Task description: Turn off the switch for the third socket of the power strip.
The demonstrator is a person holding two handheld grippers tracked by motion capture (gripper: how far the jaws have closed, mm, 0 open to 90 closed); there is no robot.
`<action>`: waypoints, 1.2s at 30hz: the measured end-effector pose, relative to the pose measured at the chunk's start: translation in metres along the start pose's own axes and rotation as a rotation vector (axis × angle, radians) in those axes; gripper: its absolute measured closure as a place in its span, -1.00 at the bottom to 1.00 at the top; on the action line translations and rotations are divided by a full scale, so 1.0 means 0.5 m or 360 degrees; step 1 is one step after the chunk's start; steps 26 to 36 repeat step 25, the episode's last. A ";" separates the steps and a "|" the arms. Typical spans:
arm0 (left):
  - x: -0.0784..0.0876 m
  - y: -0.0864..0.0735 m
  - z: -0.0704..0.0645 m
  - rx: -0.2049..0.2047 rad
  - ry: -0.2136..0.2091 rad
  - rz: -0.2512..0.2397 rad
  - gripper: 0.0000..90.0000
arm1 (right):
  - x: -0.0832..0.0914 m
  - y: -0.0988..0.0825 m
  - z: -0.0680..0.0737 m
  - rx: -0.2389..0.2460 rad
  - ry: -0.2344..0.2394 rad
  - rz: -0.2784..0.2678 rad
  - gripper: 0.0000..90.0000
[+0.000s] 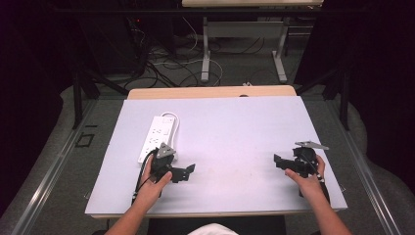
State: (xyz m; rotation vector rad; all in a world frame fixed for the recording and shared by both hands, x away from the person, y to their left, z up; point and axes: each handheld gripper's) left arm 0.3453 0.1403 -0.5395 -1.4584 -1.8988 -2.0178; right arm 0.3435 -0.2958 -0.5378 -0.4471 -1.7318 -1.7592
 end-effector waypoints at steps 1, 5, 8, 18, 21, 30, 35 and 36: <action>-0.002 -0.002 -0.003 0.0016 -0.0004 0.0000 -1.00 | 0.000 0.000 0.001 0.0000 0.0000 -0.0002 -0.86; -0.011 -0.008 -0.009 -0.0019 -0.0020 0.0029 -1.00 | 0.000 0.001 0.002 -0.0004 -0.0001 -0.0001 -0.86; -0.018 -0.012 -0.014 -0.0035 -0.0032 0.0047 -1.00 | 0.000 0.001 0.003 -0.0008 0.0001 0.0001 -0.86; -0.029 -0.018 -0.019 -0.0045 -0.0037 0.0065 -1.00 | -0.003 0.000 0.002 -0.0006 0.0004 0.0010 -0.86; -0.029 -0.018 -0.018 -0.0039 -0.0038 0.0067 -1.00 | -0.003 -0.001 0.002 -0.0007 0.0006 0.0012 -0.86; -0.028 -0.016 -0.016 -0.0038 -0.0042 0.0068 -1.00 | -0.004 -0.001 0.001 -0.0006 0.0004 0.0005 -0.86; -0.028 -0.016 -0.016 -0.0038 -0.0042 0.0068 -1.00 | -0.004 -0.001 0.001 -0.0006 0.0004 0.0005 -0.86; -0.028 -0.016 -0.016 -0.0038 -0.0042 0.0068 -1.00 | -0.004 -0.001 0.001 -0.0006 0.0004 0.0005 -0.86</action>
Point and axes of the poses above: each handheld gripper's, and its own axes: x roughly backward along the jaws, y roughly out of its top, z roughly to its left, and after that the axes turned 4 degrees about x, right-handed
